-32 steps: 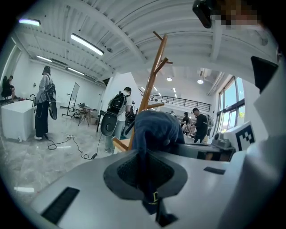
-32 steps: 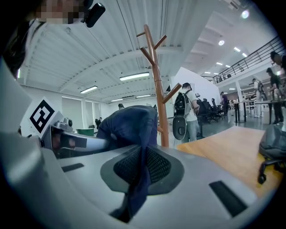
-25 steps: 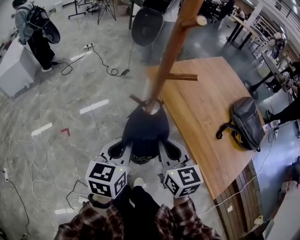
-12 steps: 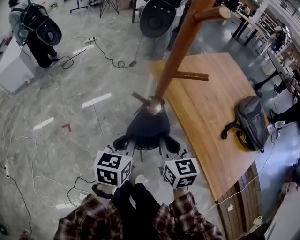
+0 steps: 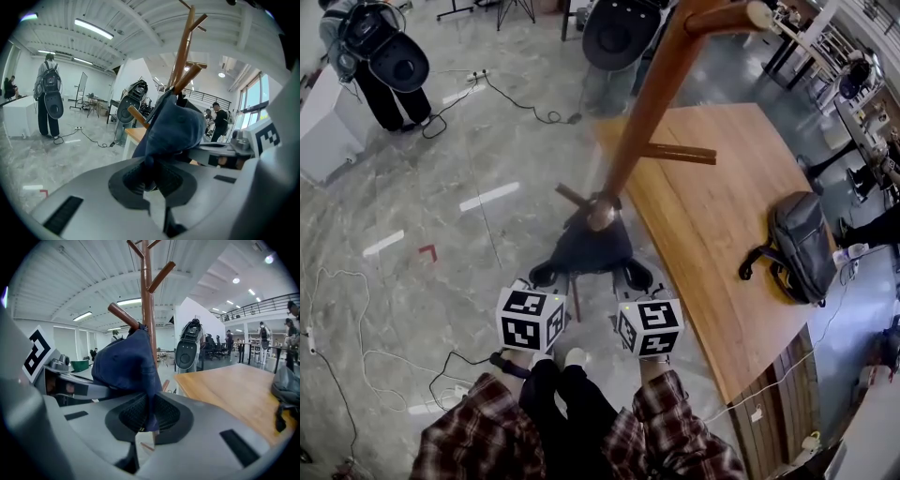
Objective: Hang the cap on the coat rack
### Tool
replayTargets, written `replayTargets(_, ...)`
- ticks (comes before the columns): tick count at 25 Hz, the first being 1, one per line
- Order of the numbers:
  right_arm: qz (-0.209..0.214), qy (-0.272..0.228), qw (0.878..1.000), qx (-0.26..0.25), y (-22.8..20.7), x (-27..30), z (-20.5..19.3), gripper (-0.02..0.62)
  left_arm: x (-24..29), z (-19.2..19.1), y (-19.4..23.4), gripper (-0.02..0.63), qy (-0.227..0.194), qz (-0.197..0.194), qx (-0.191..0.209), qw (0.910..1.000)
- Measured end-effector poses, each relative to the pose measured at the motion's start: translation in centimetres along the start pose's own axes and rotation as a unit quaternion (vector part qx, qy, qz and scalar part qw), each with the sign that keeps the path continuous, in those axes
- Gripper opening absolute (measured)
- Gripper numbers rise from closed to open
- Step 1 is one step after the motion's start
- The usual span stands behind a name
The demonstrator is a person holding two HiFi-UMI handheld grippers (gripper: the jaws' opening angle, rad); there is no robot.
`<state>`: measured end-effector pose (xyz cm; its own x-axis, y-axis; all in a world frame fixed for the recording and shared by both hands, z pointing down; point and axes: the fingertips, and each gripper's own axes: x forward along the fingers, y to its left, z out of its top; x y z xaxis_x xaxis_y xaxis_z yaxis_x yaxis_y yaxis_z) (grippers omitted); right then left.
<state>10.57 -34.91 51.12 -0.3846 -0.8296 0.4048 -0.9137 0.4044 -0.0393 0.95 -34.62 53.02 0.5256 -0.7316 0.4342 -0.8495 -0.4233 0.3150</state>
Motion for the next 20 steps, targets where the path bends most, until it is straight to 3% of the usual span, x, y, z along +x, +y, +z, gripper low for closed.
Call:
replayTargets(10,0.01,0.013,1.0,0.004,-0.5,0.3,-0.6,0.023,0.8,-0.1,0.1,0.021,0.004,-0.024,-0.026,0.9994)
replayTargets(16,0.021,0.011,1.0,0.008,-0.3,-0.3,-0.3,0.023,-0.2,0.3,-0.3,0.023,-0.015,-0.005,0.004,0.9999)
replayTargets(20,0.023,0.009,1.0,0.012,-0.2,-1.0,-0.1,0.044,-0.8,0.6,-0.4,0.086,-0.025,-0.003,0.004,0.9997)
